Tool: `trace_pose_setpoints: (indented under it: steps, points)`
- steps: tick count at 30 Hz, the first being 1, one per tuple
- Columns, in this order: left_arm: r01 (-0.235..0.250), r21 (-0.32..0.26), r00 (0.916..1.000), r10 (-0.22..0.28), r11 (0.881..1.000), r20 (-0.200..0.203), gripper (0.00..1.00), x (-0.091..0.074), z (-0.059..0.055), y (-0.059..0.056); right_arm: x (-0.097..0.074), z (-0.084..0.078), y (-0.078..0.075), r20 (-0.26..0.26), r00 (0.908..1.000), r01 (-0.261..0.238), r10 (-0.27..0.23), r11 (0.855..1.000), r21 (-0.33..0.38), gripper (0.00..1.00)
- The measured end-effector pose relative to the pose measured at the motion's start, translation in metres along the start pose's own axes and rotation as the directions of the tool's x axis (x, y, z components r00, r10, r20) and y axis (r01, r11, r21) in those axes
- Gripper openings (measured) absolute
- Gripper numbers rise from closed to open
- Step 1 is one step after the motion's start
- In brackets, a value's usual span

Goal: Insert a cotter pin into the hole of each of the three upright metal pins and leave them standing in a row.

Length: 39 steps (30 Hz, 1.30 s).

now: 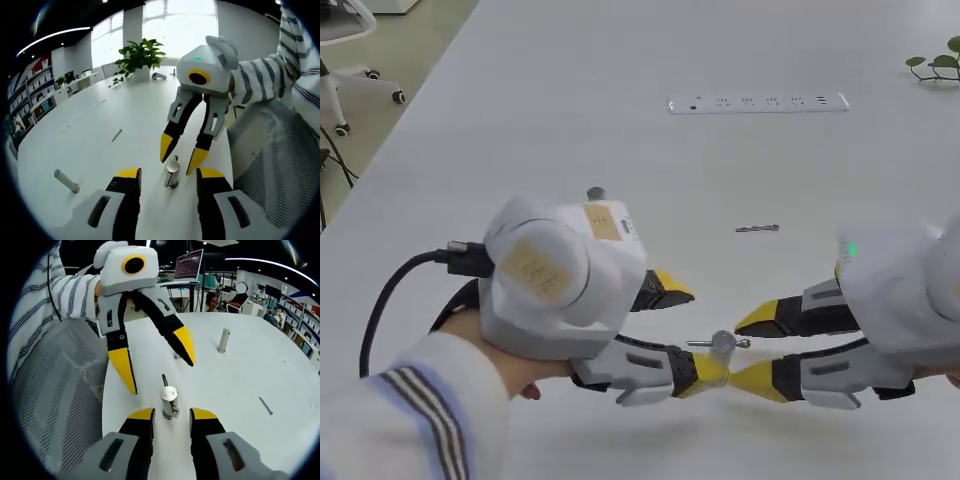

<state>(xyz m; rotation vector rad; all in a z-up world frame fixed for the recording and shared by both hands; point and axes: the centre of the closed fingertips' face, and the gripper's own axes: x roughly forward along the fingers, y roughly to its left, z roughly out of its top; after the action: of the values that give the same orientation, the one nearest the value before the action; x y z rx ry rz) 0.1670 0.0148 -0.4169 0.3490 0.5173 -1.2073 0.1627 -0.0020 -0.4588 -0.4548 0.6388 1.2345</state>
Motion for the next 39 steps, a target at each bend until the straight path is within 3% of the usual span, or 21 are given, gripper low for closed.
trace_pose_setpoints:
  steps: [3,7,13,17,18,21,26,29,33,36,39]
  points:
    - [-0.012,-0.034,0.9999,0.013,0.999,0.009,0.62,-0.006,-0.003,-0.004,0.002,0.002,0.0,0.032,0.9995,0.0,-0.002,0.999,0.041,0.24]
    - [-0.024,-0.084,0.9987,0.028,0.996,0.044,0.68,-0.017,-0.005,-0.012,0.005,0.004,0.002,0.063,0.998,-0.009,0.005,0.998,0.065,0.27]
    - [-0.024,-0.128,0.998,0.031,0.991,0.055,0.8,-0.031,-0.015,-0.024,0.01,0.005,0.006,0.106,0.9942,-0.028,0.016,0.994,0.108,0.31]
    - [-0.055,-0.211,0.9938,0.074,0.976,0.083,0.89,-0.039,-0.02,-0.024,0.014,0.011,0.01,0.172,0.9847,-0.046,0.024,0.991,0.126,0.32]
    - [-0.065,-0.248,0.9905,0.093,0.967,0.102,0.91,-0.041,-0.021,-0.024,0.015,0.013,0.012,0.196,0.9803,-0.056,0.028,0.989,0.138,0.32]
    - [-0.082,-0.278,0.9849,0.12,0.957,0.125,0.99,-0.045,-0.023,-0.024,0.018,0.012,0.011,0.202,0.9792,-0.049,0.018,0.987,0.15,0.32]
    - [-0.1,-0.289,0.9825,0.141,0.952,0.122,0.99,-0.053,-0.025,-0.024,0.024,0.006,0.01,0.198,0.98,-0.049,0.015,0.984,0.17,0.33]
    - [-0.115,-0.284,0.9827,0.151,0.952,0.107,0.99,-0.058,-0.029,-0.023,0.025,0.009,0.008,0.241,0.9706,-0.058,0.003,0.974,0.221,0.29]
    - [-0.126,-0.292,0.9825,0.16,0.948,0.096,0.99,-0.063,-0.033,-0.021,0.025,0.013,0.009,0.259,0.966,-0.056,0.0,0.977,0.207,0.26]
    - [-0.134,-0.29,0.985,0.16,0.947,0.066,0.99,-0.067,-0.041,-0.021,0.027,0.013,0.007,0.26,0.9657,-0.047,-0.008,0.978,0.203,0.22]
    - [-0.162,-0.311,0.9825,0.182,0.936,0.038,0.99,-0.07,-0.052,-0.017,0.028,0.012,0.005,0.257,0.9664,-0.038,-0.013,0.981,0.191,0.19]
